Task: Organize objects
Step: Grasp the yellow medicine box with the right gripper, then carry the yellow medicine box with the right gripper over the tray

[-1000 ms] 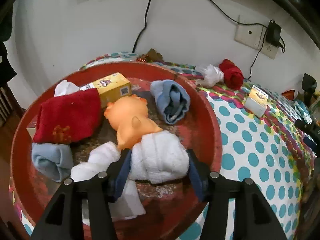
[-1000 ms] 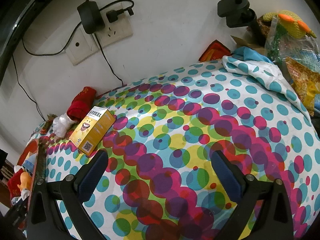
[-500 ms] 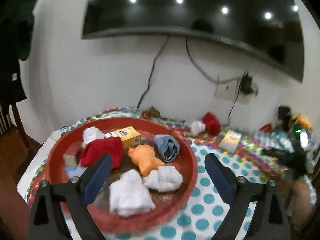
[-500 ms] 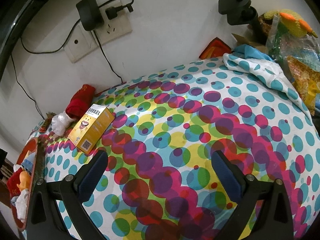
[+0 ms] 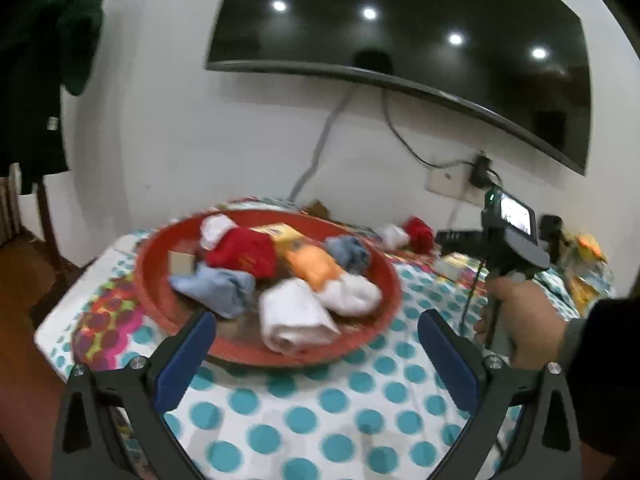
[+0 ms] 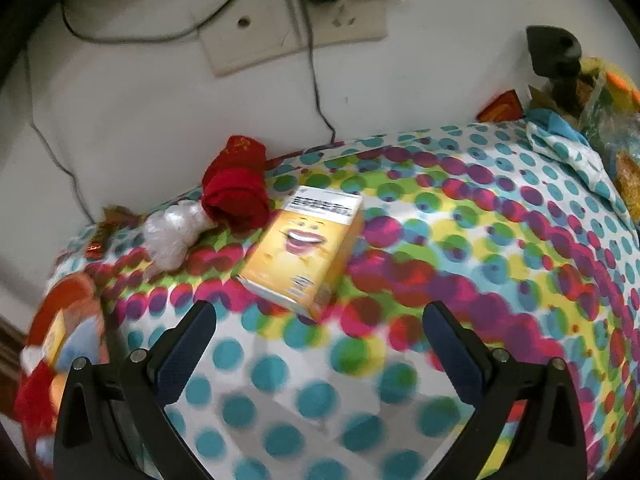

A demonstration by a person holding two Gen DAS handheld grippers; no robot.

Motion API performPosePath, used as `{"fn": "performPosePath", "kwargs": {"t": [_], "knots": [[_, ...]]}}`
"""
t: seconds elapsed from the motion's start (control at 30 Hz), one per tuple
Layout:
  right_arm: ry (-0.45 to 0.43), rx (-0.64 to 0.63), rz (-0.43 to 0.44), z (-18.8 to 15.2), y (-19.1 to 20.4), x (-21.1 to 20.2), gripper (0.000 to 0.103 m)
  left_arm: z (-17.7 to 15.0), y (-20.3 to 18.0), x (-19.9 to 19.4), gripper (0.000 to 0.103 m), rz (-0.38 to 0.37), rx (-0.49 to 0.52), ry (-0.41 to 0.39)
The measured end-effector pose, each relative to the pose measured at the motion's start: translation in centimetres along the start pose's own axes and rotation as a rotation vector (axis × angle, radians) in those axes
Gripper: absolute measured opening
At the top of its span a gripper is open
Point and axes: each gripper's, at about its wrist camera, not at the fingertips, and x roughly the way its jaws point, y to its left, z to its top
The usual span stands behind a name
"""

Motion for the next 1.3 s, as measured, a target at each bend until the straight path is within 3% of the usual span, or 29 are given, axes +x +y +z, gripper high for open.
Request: {"fn": "performPosePath", "kwargs": {"t": [0.2, 0.37, 0.47, 0.57, 0.73, 1.1, 1.3], "knots": [[0.051, 0.12, -0.117, 1.0, 0.0, 3.3, 0.103, 0.3, 1.5, 0.5, 0.103, -0.014, -0.042, -0.006], [0.054, 0.068, -0.148, 1.8, 0.5, 4.3, 0.102, 0.3, 1.6, 1.0, 0.103, -0.04, -0.051, 0.016], [0.042, 0.056, -0.154, 2.0, 0.8, 4.4, 0.088, 0.0, 1.6, 1.4, 0.103, -0.049, -0.064, 0.044], [0.013, 0.002, -0.144, 2.0, 1.4, 3.9, 0.048, -0.1, 1.3, 1.4, 0.103, -0.045, -0.06, 0.046], [0.009, -0.023, -0.089, 1.6, 0.6, 2.9, 0.048, -0.3, 0.3, 1.1, 0.103, -0.038, -0.02, 0.036], [-0.01, -0.058, -0.119, -0.7, -3.3, 0.2, 0.048, -0.9, -1.3, 0.6, 0.103, -0.008, 0.038, 0.042], [-0.044, -0.109, -0.091, -1.3, -3.7, -2.3, 0.048, -1.0, -2.0, 0.0, 0.103, 0.003, 0.064, 0.039]]}}
